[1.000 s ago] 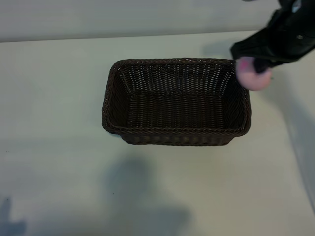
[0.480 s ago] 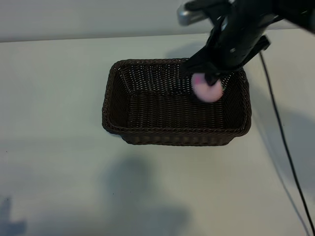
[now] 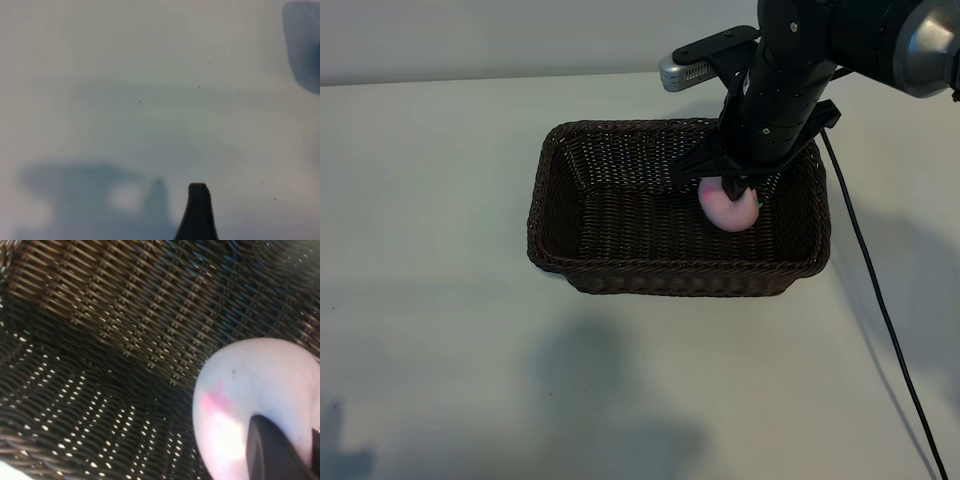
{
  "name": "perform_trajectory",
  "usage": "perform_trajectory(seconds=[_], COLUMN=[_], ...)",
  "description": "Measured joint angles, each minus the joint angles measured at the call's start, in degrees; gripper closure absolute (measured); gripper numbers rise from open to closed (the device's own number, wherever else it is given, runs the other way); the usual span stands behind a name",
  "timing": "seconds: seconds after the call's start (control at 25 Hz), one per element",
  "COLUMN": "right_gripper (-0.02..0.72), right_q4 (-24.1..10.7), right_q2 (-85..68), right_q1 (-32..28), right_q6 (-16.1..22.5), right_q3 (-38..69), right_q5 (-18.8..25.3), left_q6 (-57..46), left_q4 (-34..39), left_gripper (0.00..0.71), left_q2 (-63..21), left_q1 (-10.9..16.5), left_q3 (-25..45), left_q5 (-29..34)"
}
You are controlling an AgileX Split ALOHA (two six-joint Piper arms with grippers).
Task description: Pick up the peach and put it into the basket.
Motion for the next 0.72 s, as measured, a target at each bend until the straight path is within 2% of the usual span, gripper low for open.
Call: perform_trajectory(seconds=[0.12, 0.2, 0.48, 0.56, 0.64, 0.72], right_gripper=[0.622, 0.568, 0.207, 0.133, 0.095, 0.088], right_q4=[0.0, 0.0, 0.1, 0.2, 0.3, 0.2], right_q2=[0.0, 0.0, 0.0, 0.0, 0.0, 0.0], right_q1=[0.0, 0.0, 0.0, 0.0, 0.0, 0.0], right_q6=[-0.3, -0.5, -0.9, -1.2, -1.4, -1.4], right_q3=[0.0, 0.0, -0.2, -0.2, -0.5, -1.8], right_q5=[0.0, 0.0, 0.6, 0.8, 1.2, 2.0], left_q6=[0.0, 0.0, 0.0, 0.0, 0.0, 0.0], left_q4=[0.0, 0.0, 0.0, 0.0, 0.0, 0.0], left_gripper=[0.118, 0.118, 0.118, 0.118, 0.118, 0.118], left_q2=[0.0, 0.0, 0.0, 0.0, 0.0, 0.0], left_q1=[0.0, 0.0, 0.0, 0.0, 0.0, 0.0], left_q3=[0.0, 0.0, 0.0, 0.0, 0.0, 0.0], left_q5=[0.0, 0.0, 0.0, 0.0, 0.0, 0.0])
